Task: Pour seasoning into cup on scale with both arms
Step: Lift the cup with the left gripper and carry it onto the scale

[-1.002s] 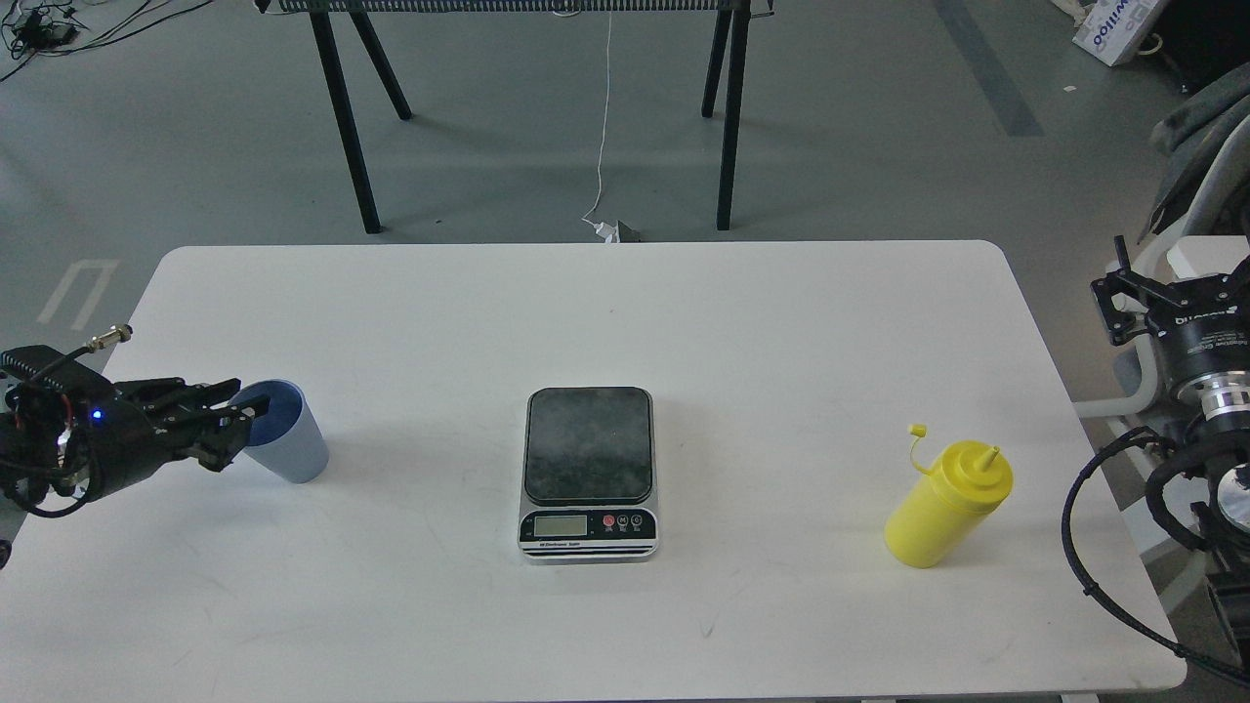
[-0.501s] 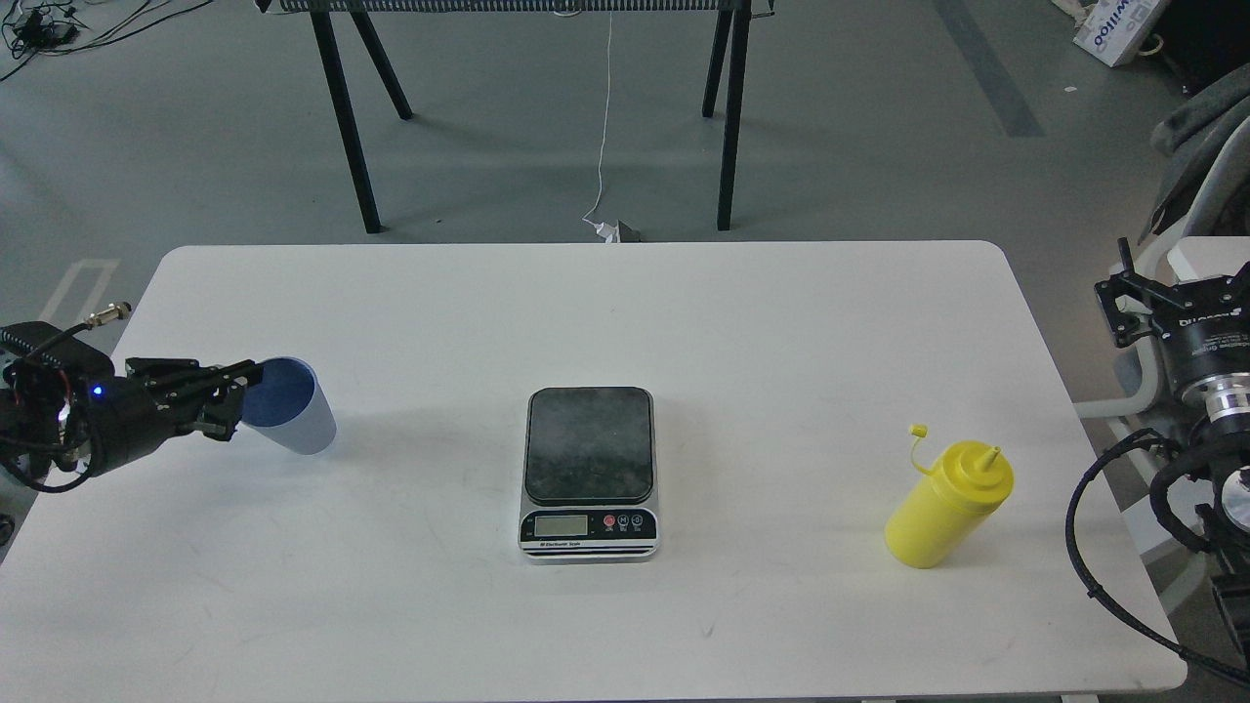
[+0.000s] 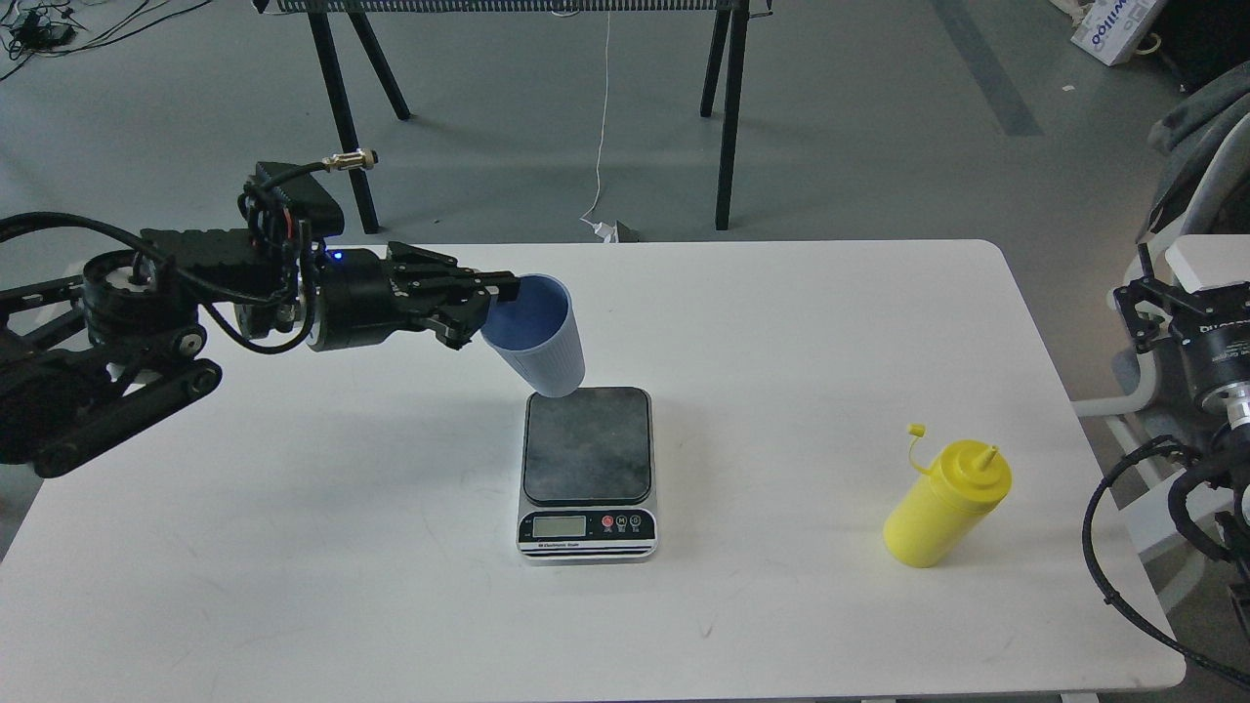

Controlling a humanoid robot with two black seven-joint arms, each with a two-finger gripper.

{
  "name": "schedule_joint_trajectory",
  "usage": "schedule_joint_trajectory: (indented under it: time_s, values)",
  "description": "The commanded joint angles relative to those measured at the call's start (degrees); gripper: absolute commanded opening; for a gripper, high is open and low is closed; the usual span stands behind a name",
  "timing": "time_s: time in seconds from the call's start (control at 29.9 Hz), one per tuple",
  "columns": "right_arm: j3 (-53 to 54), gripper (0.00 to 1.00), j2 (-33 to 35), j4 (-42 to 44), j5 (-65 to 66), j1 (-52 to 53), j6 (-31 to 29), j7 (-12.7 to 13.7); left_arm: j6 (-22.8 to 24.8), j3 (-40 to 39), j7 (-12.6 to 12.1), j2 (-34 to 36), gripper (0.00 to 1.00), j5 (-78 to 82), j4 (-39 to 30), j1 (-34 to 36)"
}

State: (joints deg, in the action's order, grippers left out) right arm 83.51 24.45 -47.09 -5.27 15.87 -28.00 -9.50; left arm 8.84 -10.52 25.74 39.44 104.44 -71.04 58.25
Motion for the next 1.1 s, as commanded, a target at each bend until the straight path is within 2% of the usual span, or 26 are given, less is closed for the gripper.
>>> schedule_joint_trajectory:
  time_s: [0.0,0.3,0.97,1.07]
  values:
    - [0.6,0.99,0.9,0.1,0.0,-0.7,0.0,0.0,0.9,4.4,-1.2,-4.6,0.05,0.2,2.3,2.9]
    - [0.8,0.99,0.8,0.1,0.0,-1.1,0.0,-0.1,1.3,8.6,-2.4,-10.8,0.06,1.2,9.2,3.3]
    - [0.8,0.99,0.9,0.1,0.0,-1.1,0.0,-0.1,1.3,10.6,-2.4,-11.0,0.1,3.5,9.8,2.7]
    - [0.8,0.99,0.9,0.1,0.0,-1.2,0.0,0.0,1.3,10.6,-2.4,-11.0,0.15,3.5,9.8,2.7]
